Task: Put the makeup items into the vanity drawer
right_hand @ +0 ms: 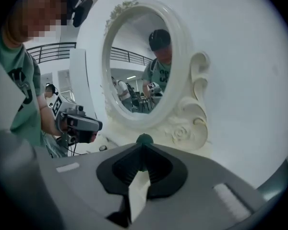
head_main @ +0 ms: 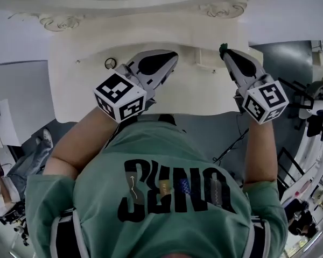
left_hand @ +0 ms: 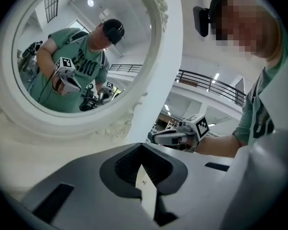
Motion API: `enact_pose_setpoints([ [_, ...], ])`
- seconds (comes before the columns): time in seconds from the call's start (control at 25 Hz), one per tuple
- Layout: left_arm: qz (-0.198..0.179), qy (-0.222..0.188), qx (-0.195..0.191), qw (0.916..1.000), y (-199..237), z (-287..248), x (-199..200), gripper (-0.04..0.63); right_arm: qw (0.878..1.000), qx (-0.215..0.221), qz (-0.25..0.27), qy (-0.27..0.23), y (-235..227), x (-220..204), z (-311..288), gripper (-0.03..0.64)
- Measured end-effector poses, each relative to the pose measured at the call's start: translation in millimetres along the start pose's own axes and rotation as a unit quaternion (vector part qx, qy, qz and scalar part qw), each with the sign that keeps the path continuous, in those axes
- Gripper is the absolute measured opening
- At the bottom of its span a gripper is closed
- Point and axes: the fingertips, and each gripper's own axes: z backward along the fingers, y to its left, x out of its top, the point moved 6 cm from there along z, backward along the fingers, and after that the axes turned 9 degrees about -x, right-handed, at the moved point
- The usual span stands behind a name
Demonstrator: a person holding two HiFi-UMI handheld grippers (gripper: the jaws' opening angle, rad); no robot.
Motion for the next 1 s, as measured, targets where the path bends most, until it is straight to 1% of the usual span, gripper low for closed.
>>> enact_pose_setpoints([
  [0.12, 0.022, 0.023, -0.01, 0.9994, 6, -36, -35, -0.001, 0.999, -0.007, -0.001, 0.049, -24, -50, -17, 0.023],
  [0.2, 0.034, 0.039, -0.014, 0.9986, 6, -54, -54, -0.001, 0.997, -0.007, 0.005, 0.074, -31, -76, -23, 0.023],
  [0.32, 0.045, 0.053, -0.017, 0.9974, 4, -72, -75, -0.002, 0.995, -0.004, 0.032, 0.098, -36, -101, -28, 0.025],
  [0.48, 0.052, 0.058, -0.02, 0.9968, 9, -91, -94, -0.002, 0.99, -0.011, 0.078, 0.12, -45, -123, -39, 0.029],
  [0.6, 0.053, 0.06, -0.021, 0.9965, 8, -92, -102, -0.002, 0.987, -0.018, 0.095, 0.129, -43, -131, -43, 0.037],
  [0.72, 0.053, 0.058, -0.022, 0.9967, 0, -92, -102, -0.002, 0.984, -0.021, 0.112, 0.137, -40, -131, -40, 0.058],
  [0.84, 0.051, 0.057, -0.022, 0.9968, 0, -92, -100, -0.002, 0.983, -0.021, 0.115, 0.144, -40, -129, -41, 0.117],
  [1.0, 0.049, 0.052, -0.024, 0.9971, 5, -74, -98, -0.002, 0.983, -0.031, 0.113, 0.143, -26, -124, -46, 0.129],
])
